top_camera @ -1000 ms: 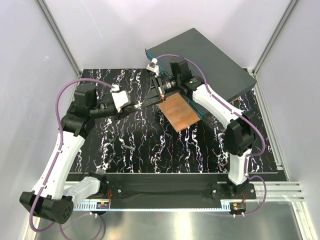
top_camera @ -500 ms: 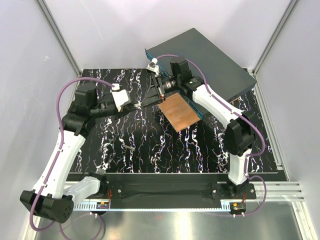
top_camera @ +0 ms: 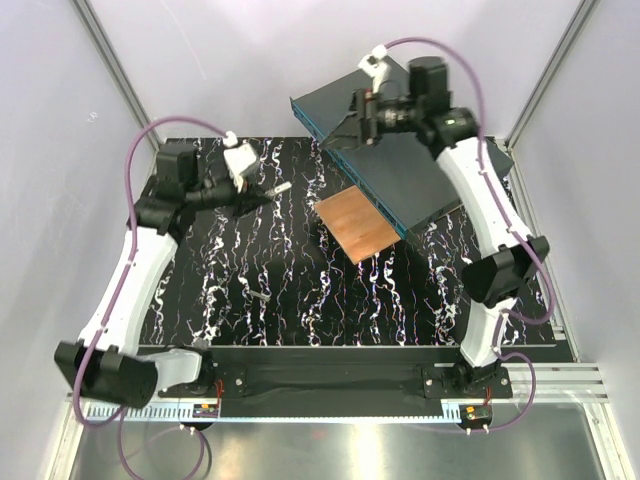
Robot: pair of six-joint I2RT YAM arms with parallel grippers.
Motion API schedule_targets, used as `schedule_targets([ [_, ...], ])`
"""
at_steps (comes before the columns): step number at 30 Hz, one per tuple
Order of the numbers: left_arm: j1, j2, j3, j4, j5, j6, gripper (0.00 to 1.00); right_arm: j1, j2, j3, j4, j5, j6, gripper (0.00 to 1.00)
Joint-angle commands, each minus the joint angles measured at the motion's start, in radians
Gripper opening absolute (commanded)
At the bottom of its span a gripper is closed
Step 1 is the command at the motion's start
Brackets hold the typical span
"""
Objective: Insert the plug into the switch port
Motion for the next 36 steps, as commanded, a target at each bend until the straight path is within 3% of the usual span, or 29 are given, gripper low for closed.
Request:
schedule_targets([
  [1,0.004,0.095,0.132,0.037,-0.013,-0.065,0.0,-0.077,-0.058,0.08,-0.188,0.248,-0.228,1.0],
  [4,0.004,0.184,0.231,0.027,-0.004,-0.079,0.0,-0.181,-0.064,0.109,-0.255,0.358,-0.325,1.0],
  [9,-0.007,0.238,0.302,0.039,-0.027,-0.087,0.0,-0.438,-0.127,0.084,-0.34,0.405,-0.4,1.0],
  [13,-0.01,0.237,0.284,0.065,-0.037,-0.087,0.0,-0.649,-0.23,-0.114,-0.356,0.307,-0.336,1.0],
  [19,-0.024,0.252,0.281,0.085,-0.063,-0.078,0.0,-0.934,-0.372,-0.412,-0.247,0.144,-0.105,1.0],
  [24,-0.027,0.26,0.282,0.106,-0.068,-0.081,0.0,-0.979,-0.461,-0.636,-0.059,0.04,0.063,1.0],
  [26,-0.028,0.27,0.285,0.116,-0.07,-0.09,0.0,-0.979,-0.467,-0.759,0.031,-0.011,0.21,1.0],
  [30,-0.033,0.283,0.278,0.148,-0.059,-0.099,0.0,-0.978,-0.474,-0.952,0.389,-0.086,0.47,1.0],
  [31,-0.033,0.283,0.276,0.155,-0.065,-0.099,0.0,-0.974,-0.478,-0.971,0.445,-0.088,0.556,1.0],
  [36,-0.057,0.321,0.298,0.157,-0.099,-0.082,0.0,-0.936,-0.472,-0.997,0.579,-0.091,0.649,1.0],
])
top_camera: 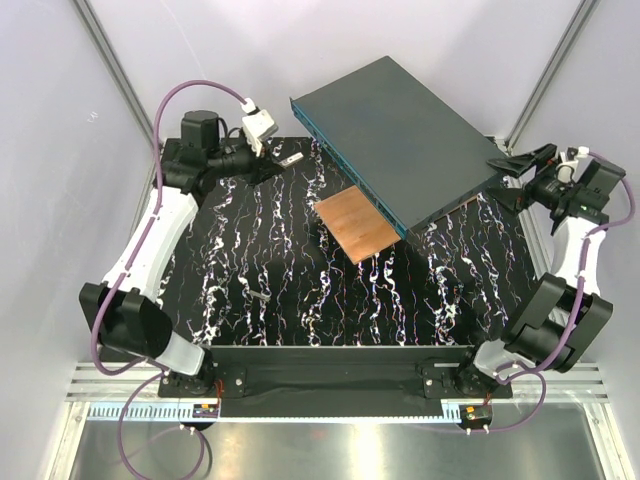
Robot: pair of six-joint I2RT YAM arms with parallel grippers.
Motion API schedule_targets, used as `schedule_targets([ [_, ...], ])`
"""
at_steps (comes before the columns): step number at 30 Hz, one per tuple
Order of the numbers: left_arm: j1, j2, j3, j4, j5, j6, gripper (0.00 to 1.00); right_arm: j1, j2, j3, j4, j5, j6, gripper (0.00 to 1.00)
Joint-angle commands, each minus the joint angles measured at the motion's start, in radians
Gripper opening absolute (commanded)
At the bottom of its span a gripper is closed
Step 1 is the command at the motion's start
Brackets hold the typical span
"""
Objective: Insert the plug into the switch port
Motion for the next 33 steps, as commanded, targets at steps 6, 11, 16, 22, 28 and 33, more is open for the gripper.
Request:
schedule_targets([
  [6,-0.057,0.101,0.137,0.063,-0.092,-0.003,0.0,0.064,-0.023,-0.026,0.262,0.003,0.174,0.86],
  [11,-0.083,0.137,0.168,0.106,-0.123,-0.034,0.0,0.078,-0.022,-0.096,0.432,-0.019,0.269,0.58],
  [16,-0.096,0.163,0.182,0.125,-0.146,-0.064,0.0,0.081,-0.017,-0.157,0.569,-0.028,0.37,0.48],
  [22,-0.114,0.192,0.224,0.116,-0.241,-0.028,0.0,0.082,-0.005,-0.205,0.684,-0.019,0.447,0.3],
  [28,-0.119,0.245,0.298,0.076,-0.298,-0.017,0.0,0.084,-0.012,-0.191,0.67,-0.013,0.445,0.05],
  [33,-0.131,0.201,0.292,0.033,-0.311,-0.017,0.0,0.084,-0.032,-0.162,0.543,0.014,0.37,0.0],
])
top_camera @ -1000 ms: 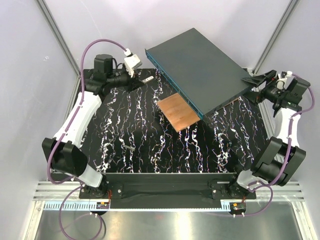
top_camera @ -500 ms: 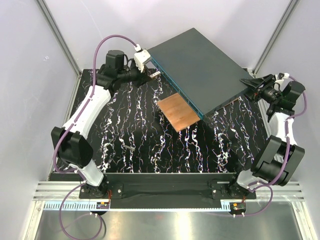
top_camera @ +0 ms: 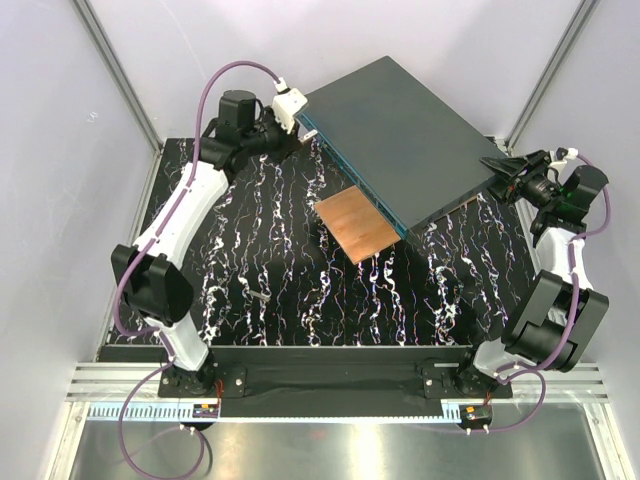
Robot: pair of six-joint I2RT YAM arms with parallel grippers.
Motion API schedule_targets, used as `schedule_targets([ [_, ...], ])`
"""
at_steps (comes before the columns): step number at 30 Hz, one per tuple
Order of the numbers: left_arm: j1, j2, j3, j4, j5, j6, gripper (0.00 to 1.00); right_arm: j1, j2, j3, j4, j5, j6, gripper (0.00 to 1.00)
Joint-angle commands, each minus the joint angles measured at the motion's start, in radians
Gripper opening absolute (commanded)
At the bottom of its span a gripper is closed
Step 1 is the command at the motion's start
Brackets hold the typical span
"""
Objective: Insert the plug into the switch port
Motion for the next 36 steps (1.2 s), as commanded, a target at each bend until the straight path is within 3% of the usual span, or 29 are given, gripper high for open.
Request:
schedule_targets([
  [1,-0.014,-0.061,0.017,0.004,-0.032,0.009,0.0,0.018,-0.038,0.034,-0.064,0.032,-0.082,0.0],
  [14,-0.051,-0.165,-0.052,-0.086,0.014,-0.032,0.0,0.018,-0.044,0.06,-0.139,0.051,-0.112,0.0],
  [36,-0.103,-0.075,-0.048,-0.053,-0.029,-0.06,0.0,0.021,-0.017,0.085,-0.159,0.034,-0.115,0.0],
])
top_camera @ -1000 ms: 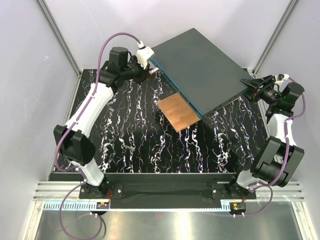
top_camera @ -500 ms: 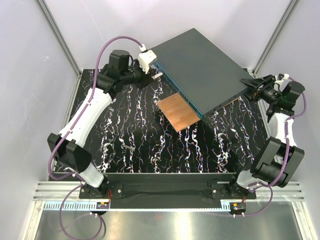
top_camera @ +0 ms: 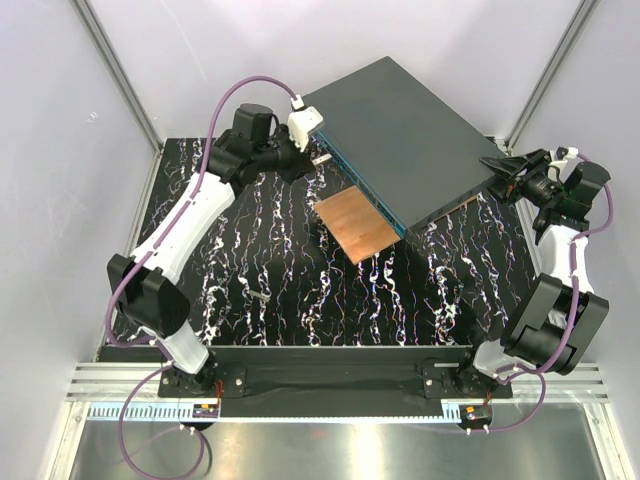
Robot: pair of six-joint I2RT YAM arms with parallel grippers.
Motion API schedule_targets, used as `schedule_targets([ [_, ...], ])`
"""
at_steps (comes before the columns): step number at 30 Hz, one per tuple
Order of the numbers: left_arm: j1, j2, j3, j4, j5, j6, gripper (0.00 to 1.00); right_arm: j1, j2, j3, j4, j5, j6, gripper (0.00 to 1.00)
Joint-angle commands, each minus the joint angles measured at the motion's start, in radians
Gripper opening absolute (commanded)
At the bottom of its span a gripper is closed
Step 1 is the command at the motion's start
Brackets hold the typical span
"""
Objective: Insert the plug into the switch port
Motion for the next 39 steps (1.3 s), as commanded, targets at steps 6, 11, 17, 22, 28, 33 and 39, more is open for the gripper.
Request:
schedule_targets([
  [6,-0.005,0.027,0.039,0.057,-0.024,-0.014,0.0,0.019,0.005,0.043,-0.02,0.017,-0.059,0.0],
  [11,-0.005,0.03,0.048,0.059,-0.024,-0.014,0.0,0.019,0.005,0.043,-0.02,0.017,-0.06,0.0],
  [17,-0.003,0.019,0.045,0.06,-0.026,-0.009,0.0,0.019,0.008,0.041,-0.02,0.017,-0.06,0.0],
  [22,-0.005,0.017,0.057,0.06,-0.021,-0.015,0.0,0.019,0.011,0.039,-0.022,0.017,-0.06,0.0],
  [28,-0.003,0.024,0.074,0.057,-0.023,-0.011,0.0,0.019,0.014,0.043,-0.022,0.014,-0.06,0.0],
  [33,-0.003,0.031,0.077,0.06,-0.029,-0.009,0.0,0.019,0.017,0.041,-0.022,0.012,-0.062,0.0],
  [39,0.0,0.051,0.105,0.063,-0.041,-0.005,0.0,0.019,0.02,0.043,-0.02,0.009,-0.062,0.0],
])
